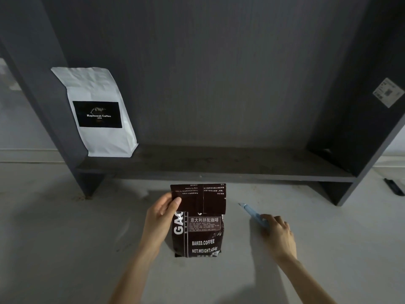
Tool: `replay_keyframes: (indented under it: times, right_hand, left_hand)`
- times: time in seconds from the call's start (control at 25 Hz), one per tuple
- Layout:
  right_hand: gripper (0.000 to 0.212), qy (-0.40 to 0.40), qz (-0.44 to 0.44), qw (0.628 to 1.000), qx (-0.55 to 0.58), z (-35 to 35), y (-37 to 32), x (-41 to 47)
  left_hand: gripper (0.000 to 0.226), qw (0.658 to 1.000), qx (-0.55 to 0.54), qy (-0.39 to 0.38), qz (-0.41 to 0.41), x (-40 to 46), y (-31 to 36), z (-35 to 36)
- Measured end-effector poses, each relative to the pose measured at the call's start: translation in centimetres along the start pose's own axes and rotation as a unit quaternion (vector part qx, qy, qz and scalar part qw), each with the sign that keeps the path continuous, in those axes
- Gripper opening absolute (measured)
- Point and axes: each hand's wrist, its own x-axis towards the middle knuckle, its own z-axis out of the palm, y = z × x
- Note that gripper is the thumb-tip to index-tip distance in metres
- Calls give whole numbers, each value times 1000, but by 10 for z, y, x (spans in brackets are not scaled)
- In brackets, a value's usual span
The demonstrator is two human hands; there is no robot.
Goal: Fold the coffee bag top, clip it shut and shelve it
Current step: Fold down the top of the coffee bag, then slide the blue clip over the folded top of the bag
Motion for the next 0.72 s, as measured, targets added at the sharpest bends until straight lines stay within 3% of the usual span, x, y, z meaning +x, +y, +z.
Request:
replay_keyframes:
  times: [0.4, 0.72]
  right_hand:
    - [36, 6, -33, 996, 86, 0, -9, -8]
    - [23, 67, -166, 954, 239, -43, -74, -2]
  left_hand:
    - [16, 1000, -10, -3, -2, -4, 7, 1]
    - [30, 997, 47, -15, 52, -5, 14, 2]
